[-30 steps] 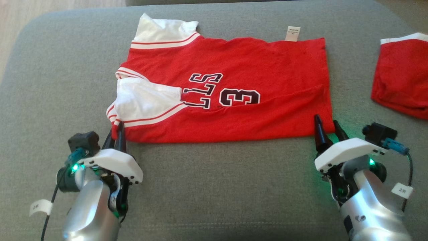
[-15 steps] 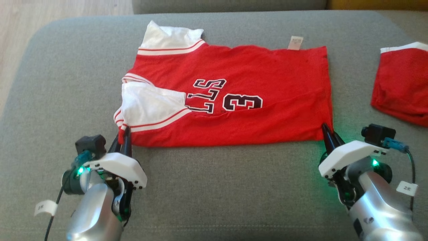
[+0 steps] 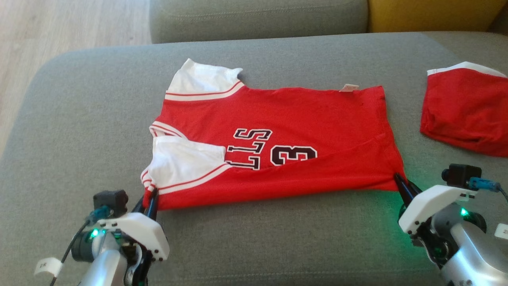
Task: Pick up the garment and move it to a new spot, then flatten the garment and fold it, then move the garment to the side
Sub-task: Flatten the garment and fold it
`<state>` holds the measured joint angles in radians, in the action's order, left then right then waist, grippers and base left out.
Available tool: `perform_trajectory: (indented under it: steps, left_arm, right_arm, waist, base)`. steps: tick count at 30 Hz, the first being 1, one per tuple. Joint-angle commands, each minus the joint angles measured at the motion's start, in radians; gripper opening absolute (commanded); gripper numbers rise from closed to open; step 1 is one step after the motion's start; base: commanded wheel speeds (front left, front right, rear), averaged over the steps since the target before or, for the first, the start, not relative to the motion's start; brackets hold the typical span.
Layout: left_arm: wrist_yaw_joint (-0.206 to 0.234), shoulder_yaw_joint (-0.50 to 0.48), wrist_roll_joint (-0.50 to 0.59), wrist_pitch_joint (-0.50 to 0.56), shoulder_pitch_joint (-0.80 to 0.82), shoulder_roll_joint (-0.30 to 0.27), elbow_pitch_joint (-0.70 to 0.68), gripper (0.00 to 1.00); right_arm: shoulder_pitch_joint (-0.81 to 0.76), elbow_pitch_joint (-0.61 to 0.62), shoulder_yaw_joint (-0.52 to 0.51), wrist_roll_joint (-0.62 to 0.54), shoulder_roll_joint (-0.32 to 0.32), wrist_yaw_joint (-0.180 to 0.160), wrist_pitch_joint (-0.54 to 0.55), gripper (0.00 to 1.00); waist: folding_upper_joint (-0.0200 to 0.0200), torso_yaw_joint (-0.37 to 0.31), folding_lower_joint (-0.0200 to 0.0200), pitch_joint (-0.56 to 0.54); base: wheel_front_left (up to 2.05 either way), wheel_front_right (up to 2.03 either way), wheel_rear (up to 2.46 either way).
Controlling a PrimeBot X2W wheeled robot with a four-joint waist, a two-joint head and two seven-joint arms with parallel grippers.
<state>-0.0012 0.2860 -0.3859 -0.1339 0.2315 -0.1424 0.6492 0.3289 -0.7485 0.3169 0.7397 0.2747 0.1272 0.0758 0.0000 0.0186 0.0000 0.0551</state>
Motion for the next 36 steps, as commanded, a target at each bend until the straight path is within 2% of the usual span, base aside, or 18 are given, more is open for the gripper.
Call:
perform_trajectory:
  steps: [1, 10, 22, 23, 24, 25, 26, 31, 36]
  left_arm:
    - [-0.002, -0.027, -0.001, 0.012, 0.019, -0.041, -0.048, 0.00]
    - [0.014, -0.007, -0.016, 0.144, -0.097, -0.085, -0.252, 0.00]
    - [0.032, 0.012, -0.027, 0.223, -0.160, -0.104, -0.345, 0.00]
    - [0.034, 0.013, -0.027, 0.225, -0.162, -0.105, -0.349, 0.00]
    - [0.036, 0.015, -0.025, 0.227, -0.163, -0.106, -0.353, 0.32]
    - [0.039, 0.016, -0.023, 0.228, -0.163, -0.108, -0.356, 0.70]
    - [0.042, 0.017, -0.020, 0.227, -0.163, -0.110, -0.360, 1.00]
    - [0.069, -0.007, -0.022, 0.198, -0.151, -0.112, -0.381, 1.00]
    - [0.094, -0.052, -0.043, 0.117, -0.120, -0.091, -0.417, 1.00]
  right_arm:
    - [-0.002, 0.045, 0.012, 0.009, 0.033, 0.003, 0.013, 0.00]
    - [-0.133, 0.193, -0.059, 0.004, 0.078, 0.003, 0.153, 0.00]
    - [-0.250, 0.338, -0.163, -0.062, 0.040, 0.003, 0.289, 0.00]
    - [-0.256, 0.347, -0.173, -0.070, 0.034, 0.003, 0.297, 0.02]
    - [-0.261, 0.355, -0.184, -0.079, 0.028, 0.003, 0.304, 0.72]
    - [-0.265, 0.363, -0.199, -0.090, 0.022, 0.003, 0.306, 1.00]
    - [-0.267, 0.372, -0.215, -0.101, 0.015, 0.003, 0.303, 1.00]
    - [-0.263, 0.429, -0.289, -0.156, -0.020, 0.003, 0.243, 1.00]
    - [-0.252, 0.484, -0.343, -0.203, -0.063, 0.003, 0.134, 1.00]
  waist:
    - [0.0000, -0.004, 0.0000, -0.005]
    - [0.0000, -0.015, 0.0000, -0.023]
    - [0.0000, -0.028, 0.0000, -0.021]
    - [0.0000, -0.028, 0.0000, -0.020]
    - [0.0000, -0.029, 0.0000, -0.019]
    - [0.0000, -0.029, 0.0000, -0.018]
    - [0.0000, -0.029, 0.0000, -0.018]
    - [0.0000, -0.027, 0.0000, -0.017]
    - [0.0000, -0.024, 0.0000, -0.017]
  base:
    - [0.00, 0.00, 0.00]
    - [0.00, 0.00, 0.00]
    - [0.00, 0.00, 0.00]
    - [0.00, 0.00, 0.00]
    - [0.00, 0.00, 0.00]
    - [0.00, 0.00, 0.00]
    - [0.00, 0.00, 0.00]
    - [0.00, 0.00, 0.00]
    - [0.00, 0.00, 0.00]
